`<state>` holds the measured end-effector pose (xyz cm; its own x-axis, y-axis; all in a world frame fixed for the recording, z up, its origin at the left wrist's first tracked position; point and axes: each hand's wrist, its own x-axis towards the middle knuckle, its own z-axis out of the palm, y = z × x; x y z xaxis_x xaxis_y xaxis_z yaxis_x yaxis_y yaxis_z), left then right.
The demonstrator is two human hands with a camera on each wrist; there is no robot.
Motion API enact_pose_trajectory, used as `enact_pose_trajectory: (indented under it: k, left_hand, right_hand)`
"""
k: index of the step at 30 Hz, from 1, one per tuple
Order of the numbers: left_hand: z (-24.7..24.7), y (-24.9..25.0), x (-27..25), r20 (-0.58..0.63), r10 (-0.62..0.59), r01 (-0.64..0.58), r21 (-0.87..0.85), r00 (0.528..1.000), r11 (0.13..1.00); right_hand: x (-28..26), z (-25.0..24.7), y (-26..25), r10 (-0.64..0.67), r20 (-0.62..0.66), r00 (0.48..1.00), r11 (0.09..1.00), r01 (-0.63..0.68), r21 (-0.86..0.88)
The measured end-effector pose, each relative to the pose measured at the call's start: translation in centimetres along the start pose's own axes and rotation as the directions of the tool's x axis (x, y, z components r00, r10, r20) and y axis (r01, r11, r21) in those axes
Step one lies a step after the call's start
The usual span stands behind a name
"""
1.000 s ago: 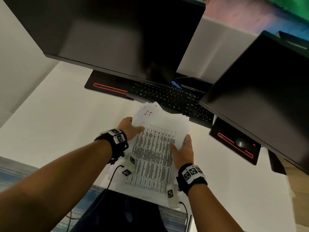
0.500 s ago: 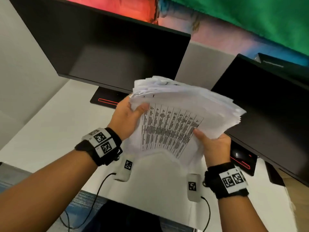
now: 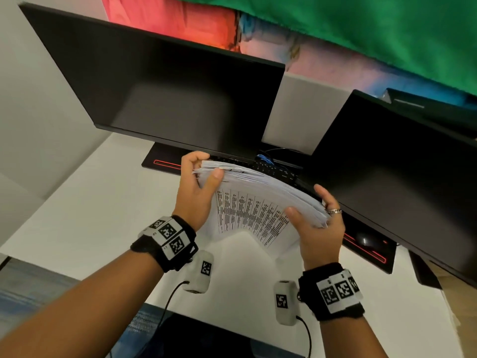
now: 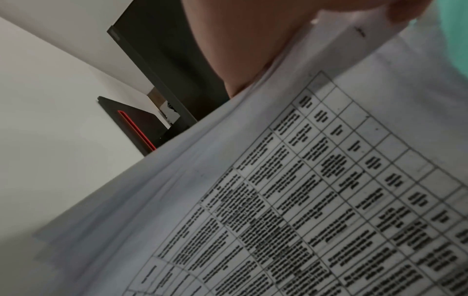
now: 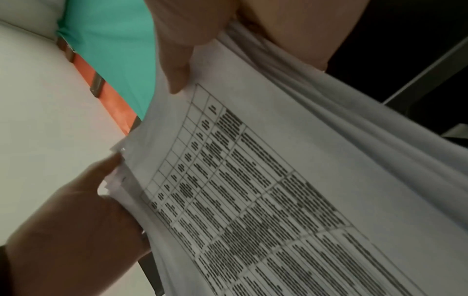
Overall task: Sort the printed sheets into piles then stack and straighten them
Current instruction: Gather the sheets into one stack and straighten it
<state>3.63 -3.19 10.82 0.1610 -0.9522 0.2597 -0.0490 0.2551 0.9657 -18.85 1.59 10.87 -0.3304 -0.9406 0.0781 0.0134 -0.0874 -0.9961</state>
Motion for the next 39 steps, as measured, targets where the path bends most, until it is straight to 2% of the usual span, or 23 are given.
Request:
enact_pose_trajectory:
  k: [2, 4, 10, 12, 15, 16, 20, 24, 26, 28, 33, 36, 39]
  left_hand:
    - [0.3, 0.3, 0.3, -0.057, 0.017, -0.018, -0.022, 0.998, 1.000]
    - [0.6, 0.7, 0.6, -0.093, 0.066, -0.064, 0.030, 0.993, 0.997]
    - [0.7, 1.5, 1.4, 0.001, 0.296, -0.287, 0.250, 0.955, 0.925]
    - [0.4, 1.4, 1.9, -0.029, 0.271, -0.257, 0.237, 0.962, 0.937]
    - [0.2, 1.3, 2.3, -0.167, 0.107, -0.091, 0.100, 0.980, 0.991]
    - [0.3, 1.4, 2.4, -0.176, 0.079, -0.069, 0.060, 0.981, 0.996]
    - [1.1, 2.2, 2.4, -0.125, 0.126, -0.114, 0.104, 0.984, 0.988]
    - [1.2, 1.9, 3.2, -0.220, 0.066, -0.054, 0.062, 0.973, 0.997]
    - [1.2, 2.0, 3.1, -0.167, 0.093, -0.081, 0.077, 0.982, 0.994]
    - [1.0, 1.8, 3.0, -0.104, 0.138, -0.123, 0.136, 0.985, 0.983]
    - [0.2, 1.4, 3.2, 0.025, 0.216, -0.217, 0.207, 0.976, 0.954]
    - [0.1, 1.4, 3.3, -0.017, 0.171, -0.165, 0.185, 0.985, 0.969]
    - [0.2, 1.2, 3.4, -0.135, 0.071, -0.051, 0.146, 0.988, 0.988]
  right_hand:
    - [0.2, 0.3, -0.4, -0.052, -0.014, 0.999, 0.998, 0.052, 0.040]
    - [0.3, 0.7, -0.8, -0.115, -0.036, 0.993, 0.992, 0.116, 0.042]
    - [0.2, 1.6, -1.0, -0.199, -0.082, 0.977, 0.980, 0.197, -0.024]
    - [0.1, 1.7, -0.9, -0.195, -0.078, 0.978, 0.981, 0.195, -0.012]
    - [0.1, 2.0, -0.8, -0.193, -0.091, 0.977, 0.981, 0.194, -0.005]
    - [0.1, 2.2, -0.8, -0.192, -0.097, 0.977, 0.981, 0.193, -0.002]
    - [0.4, 2.6, -0.5, -0.186, -0.177, 0.966, 0.982, 0.188, -0.005]
    - [0.4, 2.9, -0.8, -0.195, -0.220, 0.956, 0.980, 0.196, -0.018]
    - [0.5, 3.1, -0.9, -0.253, -0.224, 0.941, 0.967, 0.240, -0.085]
    - [0.7, 3.2, -0.8, -0.254, -0.259, 0.932, 0.965, 0.227, -0.129]
    - [0.5, 3.2, -0.6, -0.201, -0.298, 0.933, 0.979, 0.196, -0.048]
    - [0.4, 3.2, -0.5, -0.171, -0.284, 0.944, 0.982, 0.185, 0.026]
    - [0.1, 3.1, -0.4, -0.137, -0.246, 0.960, 0.984, 0.160, 0.077]
